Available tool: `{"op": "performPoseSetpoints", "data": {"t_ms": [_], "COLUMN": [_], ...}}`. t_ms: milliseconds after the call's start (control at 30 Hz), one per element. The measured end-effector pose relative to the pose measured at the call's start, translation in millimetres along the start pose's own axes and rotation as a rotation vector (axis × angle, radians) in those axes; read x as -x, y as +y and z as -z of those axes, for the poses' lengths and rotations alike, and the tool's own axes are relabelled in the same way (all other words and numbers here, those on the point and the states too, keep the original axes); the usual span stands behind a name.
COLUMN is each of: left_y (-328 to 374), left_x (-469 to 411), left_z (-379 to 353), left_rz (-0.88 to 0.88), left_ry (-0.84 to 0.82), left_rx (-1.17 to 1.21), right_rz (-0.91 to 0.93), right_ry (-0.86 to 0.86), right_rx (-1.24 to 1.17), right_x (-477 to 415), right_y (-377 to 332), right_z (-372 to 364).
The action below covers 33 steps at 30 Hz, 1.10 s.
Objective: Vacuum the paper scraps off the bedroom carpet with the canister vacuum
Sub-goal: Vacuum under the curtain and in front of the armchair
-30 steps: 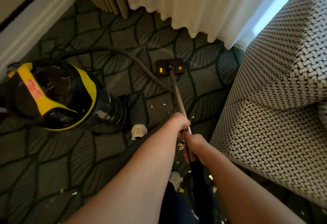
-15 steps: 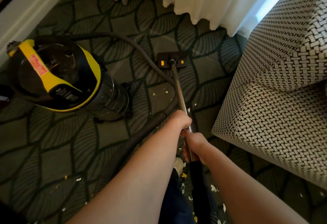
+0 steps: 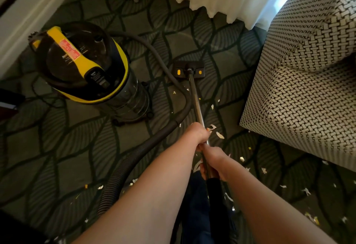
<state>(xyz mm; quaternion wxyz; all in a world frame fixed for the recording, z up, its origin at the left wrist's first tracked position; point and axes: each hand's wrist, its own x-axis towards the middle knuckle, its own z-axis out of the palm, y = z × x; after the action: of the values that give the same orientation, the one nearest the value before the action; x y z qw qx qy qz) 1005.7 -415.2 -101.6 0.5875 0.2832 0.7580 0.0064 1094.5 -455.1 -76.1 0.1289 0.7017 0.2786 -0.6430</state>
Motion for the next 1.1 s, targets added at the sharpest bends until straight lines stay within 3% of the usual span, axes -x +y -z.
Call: {"op": "performPoseSetpoints", "data": {"t_ms": [500, 1100], "left_y": [-76.4, -93.1], "left_x": [69.9, 170.2], "left_z": [-39.8, -91.7], "left_rz": [0.044, 0.049], "left_ry": [-0.037, -0.023], "left_rx": [0.011, 0.165], "right_rz": [-0.020, 0.031], "right_ry": [0.018, -0.049], "right_rx": [0.001, -0.016], "right_x": [40.2, 110.4], "right_y": [92.0, 161.2], "right_z": [-44.2, -20.0]}}
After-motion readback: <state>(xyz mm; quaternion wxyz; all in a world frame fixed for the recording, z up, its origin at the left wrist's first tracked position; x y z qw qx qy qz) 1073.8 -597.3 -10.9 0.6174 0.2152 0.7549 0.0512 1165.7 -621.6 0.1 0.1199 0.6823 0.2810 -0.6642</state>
